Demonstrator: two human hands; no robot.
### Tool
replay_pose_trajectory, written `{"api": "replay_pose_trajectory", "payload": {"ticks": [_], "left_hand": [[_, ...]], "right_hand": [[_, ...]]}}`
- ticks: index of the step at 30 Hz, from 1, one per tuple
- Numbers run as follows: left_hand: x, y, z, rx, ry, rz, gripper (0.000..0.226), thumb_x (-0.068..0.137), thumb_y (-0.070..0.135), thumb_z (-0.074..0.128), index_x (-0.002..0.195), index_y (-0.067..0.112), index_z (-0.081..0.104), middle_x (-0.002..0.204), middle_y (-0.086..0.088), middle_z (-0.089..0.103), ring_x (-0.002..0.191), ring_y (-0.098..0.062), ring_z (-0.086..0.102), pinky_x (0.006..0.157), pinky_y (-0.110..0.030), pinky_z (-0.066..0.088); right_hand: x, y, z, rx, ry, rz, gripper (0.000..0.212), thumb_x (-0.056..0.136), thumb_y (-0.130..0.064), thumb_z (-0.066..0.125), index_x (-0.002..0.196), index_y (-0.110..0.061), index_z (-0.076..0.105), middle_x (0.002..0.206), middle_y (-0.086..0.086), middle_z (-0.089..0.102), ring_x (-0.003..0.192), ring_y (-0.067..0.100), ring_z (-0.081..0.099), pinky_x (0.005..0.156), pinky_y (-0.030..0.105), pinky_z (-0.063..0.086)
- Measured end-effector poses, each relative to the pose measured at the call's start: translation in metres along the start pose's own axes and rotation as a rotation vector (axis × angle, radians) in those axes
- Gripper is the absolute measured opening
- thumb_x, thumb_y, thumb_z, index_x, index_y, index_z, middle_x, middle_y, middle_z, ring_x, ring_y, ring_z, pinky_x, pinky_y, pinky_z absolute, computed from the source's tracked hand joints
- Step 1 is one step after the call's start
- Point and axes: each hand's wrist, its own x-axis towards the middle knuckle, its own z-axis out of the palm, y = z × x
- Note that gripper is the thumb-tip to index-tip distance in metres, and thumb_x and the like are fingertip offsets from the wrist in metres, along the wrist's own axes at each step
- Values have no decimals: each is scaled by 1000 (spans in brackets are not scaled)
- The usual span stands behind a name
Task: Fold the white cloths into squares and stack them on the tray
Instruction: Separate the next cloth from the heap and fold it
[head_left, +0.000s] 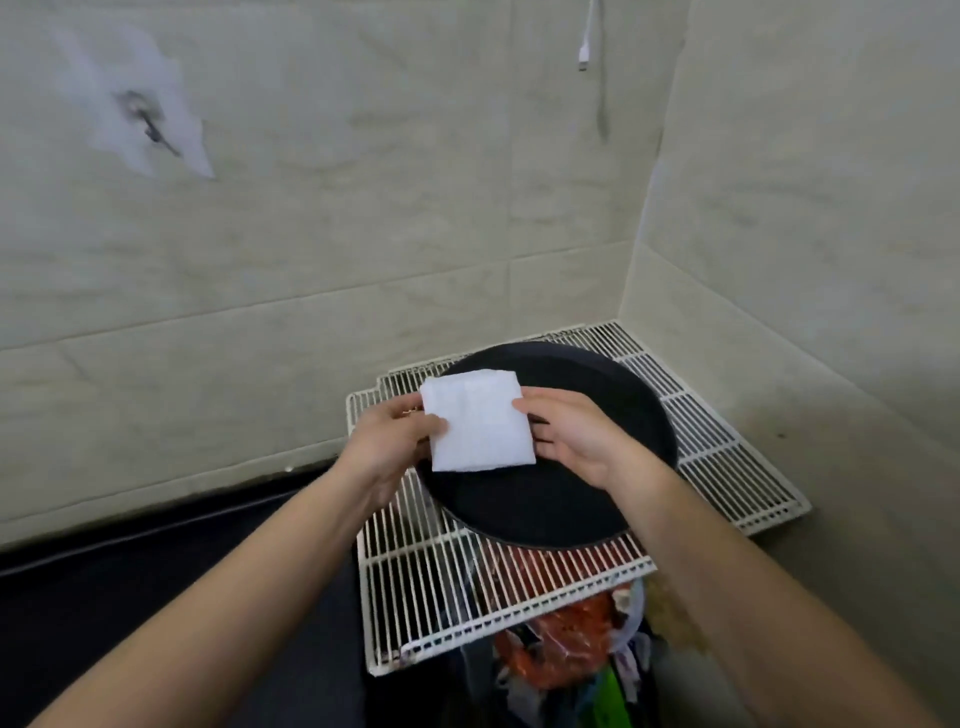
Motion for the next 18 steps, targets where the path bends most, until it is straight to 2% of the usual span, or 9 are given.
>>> {"api": "replay_pose_trajectory", "payload": {"ticks": [2,5,7,9,12,15,18], "left_hand": [[13,6,-1,-65,100,1,33,85,-12,64,114,4,62,93,-14,73,68,-21,71,55,-26,57],[38,9,0,-94,203,29,40,84,-9,68,120,3,55,97,-17,69,69,-23,68,53,-27,56],[49,9,1,-85,251,14,30,84,-8,69,109,4,58,92,-15,67,66,-21,66,49,-24,54],[57,4,3,-80,261,-13,22,84,-8,70,96,7,59,87,-12,65,62,-19,64,45,-21,51],[67,-2,6,-76,255,-22,22,84,-7,71,101,3,61,88,-11,64,66,-20,64,44,-20,51],[75,-11,5,-59,267,-30,22,83,-6,73,100,4,63,93,-12,66,72,-23,67,50,-25,55],[79,-24,5,-23,276,-41,21,83,-6,73,95,7,63,99,-15,67,80,-27,68,69,-36,61]], "right_hand": [[20,-3,5,17,-14,9,26,98,-8,59,120,-18,70,110,3,76,105,21,71,94,38,57],[48,-5,9,-19,-12,-21,28,98,-5,57,120,-16,70,107,3,76,100,17,72,88,34,58],[62,-4,11,-11,43,-29,27,97,-5,60,121,-13,69,105,3,76,94,16,72,86,34,58],[72,0,12,-8,104,-26,30,95,-6,64,124,-13,66,105,4,75,91,16,70,84,35,58],[85,2,11,-47,171,-23,34,95,-9,66,128,-11,65,108,5,73,86,14,68,69,27,56],[90,4,9,-87,195,-23,32,95,-9,65,127,-11,66,114,6,72,87,12,67,62,22,51],[94,13,7,-133,204,-10,29,96,-9,63,124,-13,67,113,4,72,90,12,68,64,21,52]]}}
